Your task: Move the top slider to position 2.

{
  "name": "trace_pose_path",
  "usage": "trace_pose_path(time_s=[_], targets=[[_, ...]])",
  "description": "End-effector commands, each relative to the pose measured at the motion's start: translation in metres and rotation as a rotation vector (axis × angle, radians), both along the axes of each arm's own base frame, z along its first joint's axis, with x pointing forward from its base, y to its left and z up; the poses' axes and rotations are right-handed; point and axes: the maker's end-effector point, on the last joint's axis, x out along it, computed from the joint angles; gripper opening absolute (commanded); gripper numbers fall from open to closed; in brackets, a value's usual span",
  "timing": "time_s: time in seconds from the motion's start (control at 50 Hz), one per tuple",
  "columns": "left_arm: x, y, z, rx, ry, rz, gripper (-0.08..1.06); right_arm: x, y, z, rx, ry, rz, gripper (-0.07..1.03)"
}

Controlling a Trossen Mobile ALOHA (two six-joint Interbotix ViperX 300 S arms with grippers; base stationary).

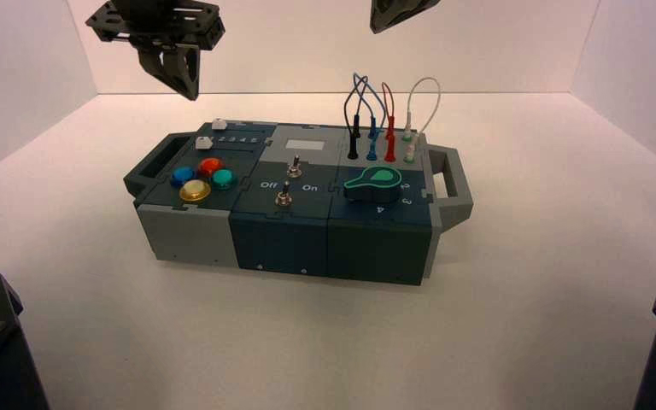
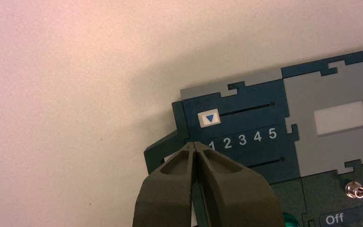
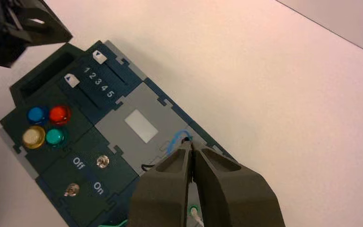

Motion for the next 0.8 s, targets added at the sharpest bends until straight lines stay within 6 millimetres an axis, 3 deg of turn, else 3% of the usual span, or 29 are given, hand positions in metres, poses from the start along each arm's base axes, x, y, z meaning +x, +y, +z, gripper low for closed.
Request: trace_pose_path(time_s=[0.02,0.8], targets=[[0.011,-0.005,0.009,-0.015,-0.039,-0.001,-0.03,0.003,0.004,0.012,0.03,-0.034,0.001,-0.02],[0.029,-0.01,-0.019,0.007,0.001,-0.009,-0.03,0.002,0.005,0.008,0.035,-0.03,-0.002,-0.02]])
